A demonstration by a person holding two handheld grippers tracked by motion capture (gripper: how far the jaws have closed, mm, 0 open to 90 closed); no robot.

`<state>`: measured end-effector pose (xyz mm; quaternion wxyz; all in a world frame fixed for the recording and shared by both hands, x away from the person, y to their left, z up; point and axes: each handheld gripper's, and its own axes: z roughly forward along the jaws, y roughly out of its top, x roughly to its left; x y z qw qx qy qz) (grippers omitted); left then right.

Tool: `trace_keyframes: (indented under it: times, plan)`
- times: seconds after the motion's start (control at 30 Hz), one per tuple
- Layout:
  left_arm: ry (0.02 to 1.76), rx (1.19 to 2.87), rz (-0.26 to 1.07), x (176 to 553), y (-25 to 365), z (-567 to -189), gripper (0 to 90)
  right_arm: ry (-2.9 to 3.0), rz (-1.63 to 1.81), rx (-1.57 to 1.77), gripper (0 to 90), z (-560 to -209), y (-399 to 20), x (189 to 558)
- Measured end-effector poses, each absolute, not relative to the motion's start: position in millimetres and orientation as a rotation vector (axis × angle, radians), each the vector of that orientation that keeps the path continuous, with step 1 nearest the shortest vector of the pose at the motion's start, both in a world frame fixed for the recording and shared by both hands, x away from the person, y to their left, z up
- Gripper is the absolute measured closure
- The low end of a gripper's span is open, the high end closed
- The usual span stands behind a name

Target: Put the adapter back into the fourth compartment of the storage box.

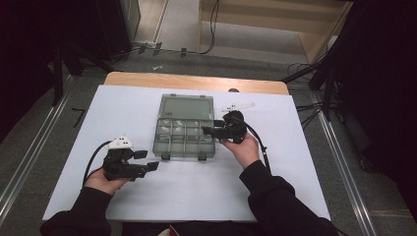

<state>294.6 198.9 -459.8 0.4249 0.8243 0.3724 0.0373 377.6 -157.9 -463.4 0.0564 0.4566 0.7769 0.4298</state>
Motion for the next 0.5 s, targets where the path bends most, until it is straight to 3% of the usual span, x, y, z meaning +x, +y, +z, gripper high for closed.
trace_keyframes:
  times: [0.5]
  plan:
    - [0.967,2.016,0.116,313,194,-455,32.6,2.338,1.303,1.414,32.7,-467,-176,366]
